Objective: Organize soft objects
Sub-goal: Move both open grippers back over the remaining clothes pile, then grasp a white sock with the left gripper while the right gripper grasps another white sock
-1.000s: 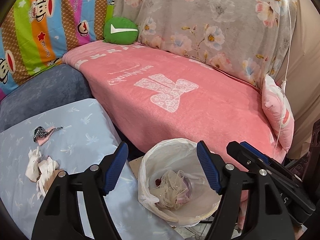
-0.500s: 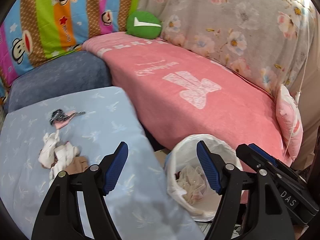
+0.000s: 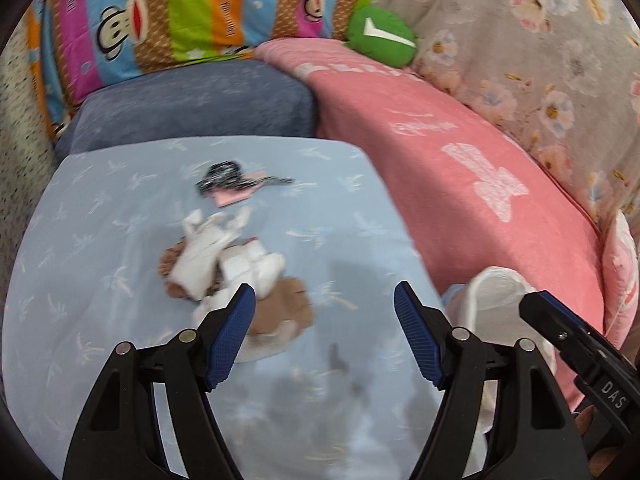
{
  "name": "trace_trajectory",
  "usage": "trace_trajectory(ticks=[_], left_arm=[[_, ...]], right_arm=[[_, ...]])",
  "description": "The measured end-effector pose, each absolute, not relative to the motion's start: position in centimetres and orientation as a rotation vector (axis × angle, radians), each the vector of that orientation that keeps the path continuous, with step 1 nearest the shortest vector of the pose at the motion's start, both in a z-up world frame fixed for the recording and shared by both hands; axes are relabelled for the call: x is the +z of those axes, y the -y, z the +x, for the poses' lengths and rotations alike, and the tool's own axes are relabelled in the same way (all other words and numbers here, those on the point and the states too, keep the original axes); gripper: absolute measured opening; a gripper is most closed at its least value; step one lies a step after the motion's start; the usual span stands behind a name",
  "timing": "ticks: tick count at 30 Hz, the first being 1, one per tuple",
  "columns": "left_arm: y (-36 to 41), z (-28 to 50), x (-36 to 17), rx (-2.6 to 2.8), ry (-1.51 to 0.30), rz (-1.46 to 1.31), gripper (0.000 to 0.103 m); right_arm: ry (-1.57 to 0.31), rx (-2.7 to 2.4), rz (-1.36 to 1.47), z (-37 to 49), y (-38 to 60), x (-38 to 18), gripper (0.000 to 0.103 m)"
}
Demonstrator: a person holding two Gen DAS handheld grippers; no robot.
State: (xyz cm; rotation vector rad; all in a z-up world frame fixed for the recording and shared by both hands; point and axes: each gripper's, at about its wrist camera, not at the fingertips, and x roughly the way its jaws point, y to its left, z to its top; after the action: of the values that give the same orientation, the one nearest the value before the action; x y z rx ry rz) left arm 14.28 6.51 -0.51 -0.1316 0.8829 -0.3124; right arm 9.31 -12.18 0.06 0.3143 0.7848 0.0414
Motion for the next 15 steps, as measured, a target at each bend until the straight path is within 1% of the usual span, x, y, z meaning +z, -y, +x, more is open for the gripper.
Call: trace_trajectory(ticks=[7, 15], left_arm=[[-11.0, 16.2, -3.3, -0.215, -0.934, -0.158, 0.07], [-14.2, 18.5, -5.9, -0.182, -0.985, -0.193, 0.07]], right_arm=[[-0.871, 0.112, 0.26, 13.1, 6.7, -2.6, 0.046], [-0.957, 0.168, 0.226, 17.7, 1.8, -6.3, 0.047]])
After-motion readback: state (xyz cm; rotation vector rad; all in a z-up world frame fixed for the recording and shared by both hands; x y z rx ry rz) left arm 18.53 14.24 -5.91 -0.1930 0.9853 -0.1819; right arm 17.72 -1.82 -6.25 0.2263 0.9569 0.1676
